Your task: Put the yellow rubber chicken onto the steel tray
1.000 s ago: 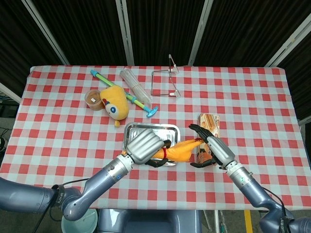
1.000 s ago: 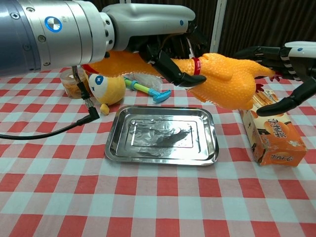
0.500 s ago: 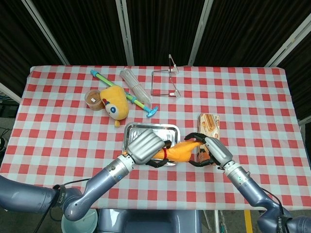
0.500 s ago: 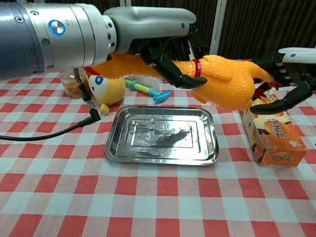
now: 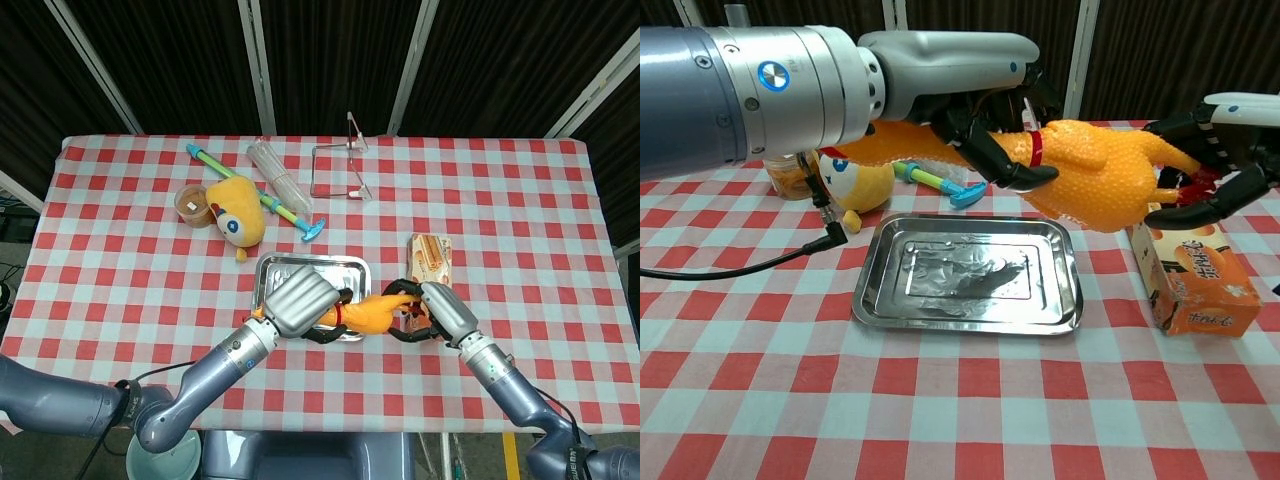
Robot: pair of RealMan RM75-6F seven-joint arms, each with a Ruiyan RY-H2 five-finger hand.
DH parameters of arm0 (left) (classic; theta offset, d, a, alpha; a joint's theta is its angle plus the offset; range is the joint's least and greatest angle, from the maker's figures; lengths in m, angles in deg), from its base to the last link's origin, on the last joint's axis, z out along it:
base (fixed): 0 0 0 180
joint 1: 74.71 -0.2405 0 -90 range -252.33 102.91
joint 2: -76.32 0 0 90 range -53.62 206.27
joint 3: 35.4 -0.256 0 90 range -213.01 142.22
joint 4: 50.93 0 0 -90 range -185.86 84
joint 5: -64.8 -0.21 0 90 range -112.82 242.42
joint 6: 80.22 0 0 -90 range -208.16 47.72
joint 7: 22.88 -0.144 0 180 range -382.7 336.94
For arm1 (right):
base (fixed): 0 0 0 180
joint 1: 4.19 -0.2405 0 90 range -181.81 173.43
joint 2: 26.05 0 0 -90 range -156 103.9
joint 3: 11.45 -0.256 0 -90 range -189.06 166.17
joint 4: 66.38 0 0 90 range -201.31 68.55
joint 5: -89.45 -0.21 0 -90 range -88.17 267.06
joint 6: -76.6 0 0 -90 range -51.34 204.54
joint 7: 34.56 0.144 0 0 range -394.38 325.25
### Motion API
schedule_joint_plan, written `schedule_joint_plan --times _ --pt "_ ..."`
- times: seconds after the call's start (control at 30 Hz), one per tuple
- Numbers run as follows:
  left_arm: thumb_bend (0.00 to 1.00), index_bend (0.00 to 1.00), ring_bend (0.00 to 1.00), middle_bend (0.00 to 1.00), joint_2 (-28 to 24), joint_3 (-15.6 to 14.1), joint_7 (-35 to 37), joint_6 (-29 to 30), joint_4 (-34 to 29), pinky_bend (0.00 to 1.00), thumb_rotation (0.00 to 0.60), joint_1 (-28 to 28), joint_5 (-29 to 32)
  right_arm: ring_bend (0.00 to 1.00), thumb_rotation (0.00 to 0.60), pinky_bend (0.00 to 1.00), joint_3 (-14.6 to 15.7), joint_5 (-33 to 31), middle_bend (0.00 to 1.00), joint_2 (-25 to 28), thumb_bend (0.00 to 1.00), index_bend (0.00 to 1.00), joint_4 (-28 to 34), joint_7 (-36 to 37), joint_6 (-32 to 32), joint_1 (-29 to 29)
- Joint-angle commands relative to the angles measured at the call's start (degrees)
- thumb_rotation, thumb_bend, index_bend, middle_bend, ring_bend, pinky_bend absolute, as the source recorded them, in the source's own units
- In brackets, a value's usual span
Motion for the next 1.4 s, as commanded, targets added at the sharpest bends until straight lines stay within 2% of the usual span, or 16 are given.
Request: schedule_joint_plan --times 0.03,0.13,0.2,0.23,0.3,0.33,0.37,0.4,0.47,0.57,0.7,1.23,1.33,1.4 --pt "0.77 0.62 0.67 0.73 0.2 0.0 -0.1 0.1 0.0 0.79 0.6 0.1 0.0 0.65 0.6 0.68 -0.2 0.0 0.66 -0.3 1.0 0.8 0.0 -0.2 -0.5 0.2" --pt "0.77 0.62 0.67 0.73 0.2 0.0 -0.2 0.2 0.0 0.79 0.6 0.2 0.0 0.67 0.6 0.69 -0.3 -0.1 0.69 -0.5 1.0 0.83 0.2 -0.4 -1.0 0.4" --pt "0.77 0.62 0.67 0.73 0.2 -0.1 -0.2 0.3 0.0 0.79 0.6 0.2 -0.1 0.64 0.6 0.68 -0.2 0.1 0.68 -0.5 1.0 0.79 0.2 -0.5 -1.2 0.5" --pt "0.77 0.62 0.67 0.73 0.2 -0.1 -0.2 0.3 0.1 0.79 0.6 0.2 -0.1 0.6 0.6 0.64 -0.1 0.3 0.67 -0.3 1.0 0.73 0.3 -0.3 -1.1 0.6" --pt "0.77 0.62 0.67 0.73 0.1 -0.2 -0.2 0.6 0.2 0.79 0.6 0.1 -0.2 0.49 0.6 0.54 0.3 1.0 0.59 0.5 0.93 0.57 0.6 0.2 -0.6 0.5" --pt "0.77 0.62 0.67 0.73 0.1 -0.2 -0.2 0.7 0.3 0.79 0.6 0.1 -0.3 0.41 0.6 0.46 0.5 1.4 0.52 1.0 0.82 0.46 0.7 0.4 -0.3 0.4" --pt "0.77 0.62 0.67 0.73 0.1 -0.2 -0.1 0.8 0.4 0.79 0.6 0.0 -0.4 0.34 0.6 0.39 0.8 2.0 0.44 1.8 0.65 0.33 0.8 0.6 0.3 0.2" --pt "0.77 0.62 0.67 0.73 0.1 -0.2 -0.1 0.9 0.4 0.79 0.6 0.0 -0.5 0.28 0.6 0.34 1.0 2.3 0.38 2.2 0.54 0.25 0.9 0.7 0.6 0.1" --pt "0.77 0.62 0.67 0.73 0.1 -0.2 0.0 1.0 0.5 0.79 0.6 -0.1 -0.9 0.12 0.6 0.22 1.5 3.0 0.2 3.4 0.26 0.04 1.2 0.4 1.4 -0.2" --pt "0.77 0.62 0.67 0.73 0.1 -0.3 0.1 1.3 0.5 0.79 0.6 -0.2 -1.5 0.01 0.6 0.15 2.1 3.8 0.06 5.2 0.11 0.0 2.0 0.3 3.2 -0.9" --pt "0.77 0.62 0.67 0.73 0.2 -0.4 0.3 1.5 0.7 0.79 0.6 -0.4 -2.2 0.0 0.6 0.11 2.4 3.9 0.0 6.8 0.09 0.0 2.7 1.2 4.2 -1.3" --pt "0.77 0.62 0.67 0.73 3.0 -0.9 -0.7 3.0 3.0 0.79 0.6 -0.6 -4.1 0.0 0.6 0.11 2.2 3.2 0.0 6.6 0.09 0.0 3.8 0.9 3.6 -1.3" --pt "0.77 0.62 0.67 0.73 3.6 -1.0 -0.9 3.3 3.2 0.79 0.6 -0.7 -4.4 0.01 0.6 0.14 1.9 2.4 0.03 6.2 0.09 0.0 4.0 0.0 3.5 -1.3" --pt "0.77 0.62 0.67 0.73 4.0 -1.0 -0.9 3.3 3.4 0.79 0.6 -0.8 -4.7 0.06 0.6 0.19 1.7 1.6 0.09 5.8 0.14 0.03 4.1 -1.2 3.2 -1.2"
